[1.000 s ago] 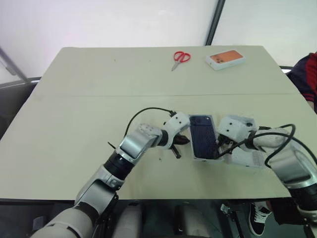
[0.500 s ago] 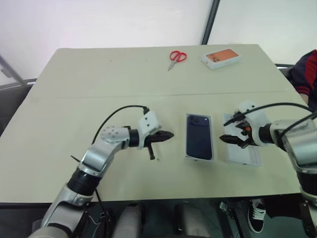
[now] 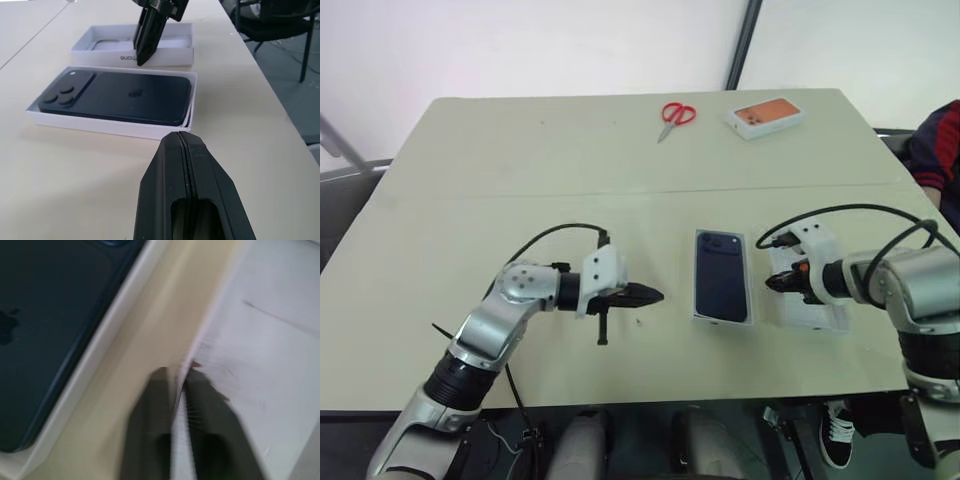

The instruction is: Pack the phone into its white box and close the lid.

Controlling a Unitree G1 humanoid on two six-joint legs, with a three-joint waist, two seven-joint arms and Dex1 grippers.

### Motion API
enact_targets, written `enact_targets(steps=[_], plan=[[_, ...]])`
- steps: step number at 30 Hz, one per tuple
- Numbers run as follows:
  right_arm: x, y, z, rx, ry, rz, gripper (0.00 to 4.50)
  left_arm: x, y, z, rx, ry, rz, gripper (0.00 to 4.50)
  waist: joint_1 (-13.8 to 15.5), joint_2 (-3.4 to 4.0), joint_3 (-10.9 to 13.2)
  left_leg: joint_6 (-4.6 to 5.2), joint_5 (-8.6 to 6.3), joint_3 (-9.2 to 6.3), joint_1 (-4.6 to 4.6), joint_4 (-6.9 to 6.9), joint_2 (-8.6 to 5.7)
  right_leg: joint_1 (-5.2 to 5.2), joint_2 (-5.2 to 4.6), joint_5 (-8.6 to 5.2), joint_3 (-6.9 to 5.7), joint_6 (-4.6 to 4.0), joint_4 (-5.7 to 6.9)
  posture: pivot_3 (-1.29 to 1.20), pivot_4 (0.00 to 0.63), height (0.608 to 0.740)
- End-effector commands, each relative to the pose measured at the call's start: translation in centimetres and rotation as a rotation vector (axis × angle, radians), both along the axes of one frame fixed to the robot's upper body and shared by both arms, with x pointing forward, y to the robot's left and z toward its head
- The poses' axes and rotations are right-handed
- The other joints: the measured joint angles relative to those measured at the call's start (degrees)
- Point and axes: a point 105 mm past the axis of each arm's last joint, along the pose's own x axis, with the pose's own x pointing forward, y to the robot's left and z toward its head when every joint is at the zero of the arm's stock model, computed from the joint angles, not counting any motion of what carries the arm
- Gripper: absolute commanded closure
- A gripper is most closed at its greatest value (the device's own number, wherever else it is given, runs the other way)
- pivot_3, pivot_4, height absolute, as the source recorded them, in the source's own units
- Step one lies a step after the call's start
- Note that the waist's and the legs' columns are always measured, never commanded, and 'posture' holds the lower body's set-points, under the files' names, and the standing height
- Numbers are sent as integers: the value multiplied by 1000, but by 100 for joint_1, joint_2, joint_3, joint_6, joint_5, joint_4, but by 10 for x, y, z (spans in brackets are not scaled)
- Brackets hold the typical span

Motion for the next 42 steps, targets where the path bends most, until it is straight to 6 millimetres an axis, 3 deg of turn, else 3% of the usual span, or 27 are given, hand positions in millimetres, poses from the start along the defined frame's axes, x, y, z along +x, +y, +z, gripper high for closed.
enact_targets(steps=[1, 5, 9, 11, 13, 15, 18, 21, 25, 28, 32, 37, 41, 42], plan=[[6, -1, 16, 58, -53, -27, 4460, 5, 5, 7, -36, -29, 39, 4500, -1, 0, 0, 0, 0, 0, 0, 0, 1, 0, 1, 0, 0, 0, 1, 0, 150, 740], [12, -4, 35, 87, -127, -54, 4460, 12, 17, 7, -65, -10, 125, 4500, -7, 0, 0, 0, 0, 1, 0, -1, 1, -1, 1, 0, 1, 0, 1, 0, 150, 740], [16, 18, 85, 190, -284, 60, 4460, 32, 42, 5, -97, -3, 301, 4500, -18, 11, 7, 0, 0, 2, 0, -1, 2, -7, 3, 0, 2, 0, 7, 0, 150, 740], [8, 61, 114, 484, -331, 269, 4460, 46, 58, 5, -119, 1, 402, 4500, -31, 12, 7, 1, 0, 3, 0, -2, 4, -10, 5, 0, 3, 0, 8, 0, 150, 740], [-2, 86, 123, 653, -327, 390, 4460, 51, 64, 5, -128, 0, 433, 4500, -27, 8, 5, 1, 0, 3, 2, -4, 11, -9, 13, 0, 2, 0, 8, 0, 150, 740], [-7, 105, 119, 769, -288, 420, 4460, 53, 64, 4, -129, -1, 436, 4500, -4, 4, 3, 1, 0, -4, 1, -8, 16, -5, 15, 0, -5, 0, 7, 0, 150, 740], [-22, 151, 106, 1005, -183, 346, 4460, 55, 60, 6, -133, -8, 432, 4500, 26, -4, 2, 1, 0, -7, -7, 0, 10, -3, -2, 0, -9, 0, 5, 0, 150, 740], [-26, 167, 87, 1075, -114, 185, 4460, 56, 58, 10, -141, -17, 431, 4500, -30, -2, 5, 5, -2, 3, -13, 8, 3, -6, -7, 0, -5, 1, 4, 0, 150, 740], [-25, 172, 61, 1099, -35, -49, 4460, 57, 56, 11, -142, -21, 433, 4500, -39, 0, 3, 6, -2, -1, -9, 7, 9, -9, 6, 0, -3, 1, 11, 0, 150, 740], [-19, 156, 44, 1032, -10, -162, 4460, 54, 44, 12, -153, -16, 398, 4500, -37, 0, 3, 5, -2, 1, -7, 3, 10, -11, 7, 0, -1, 1, 10, 0, 150, 740], [-11, 140, 38, 1001, -10, -236, 4460, 50, 29, 12, -165, -11, 355, 4500, -25, 0, 3, 5, -2, 2, -6, 3, 9, -10, 7, 0, 0, 1, 10, 0, 150, 740], [-3, 127, 44, 992, -45, -261, 2014, 47, 8, 11, -172, 2, 303, 4500, -20, 1, 3, 6, -2, 4, -6, 3, 9, -9, 8, 0, 1, 1, 8, 0, 150, 740], [1, 100, 62, 832, -143, -150, 75, 46, -15, 8, -177, 19, 254, 4500, -6, 7, 6, 6, -2, 8, -8, 3, 7, -10, 7, 0, 3, 1, 8, 0, 150, 740], [2, 92, 67, 786, -164, -132, 75, 45, -20, 7, -178, 24, 246, 4500, -3, 8, 6, 7, -2, 8, -7, 4, 6, -8, 5, 0, 3, 1, 5, 0, 150, 740]])
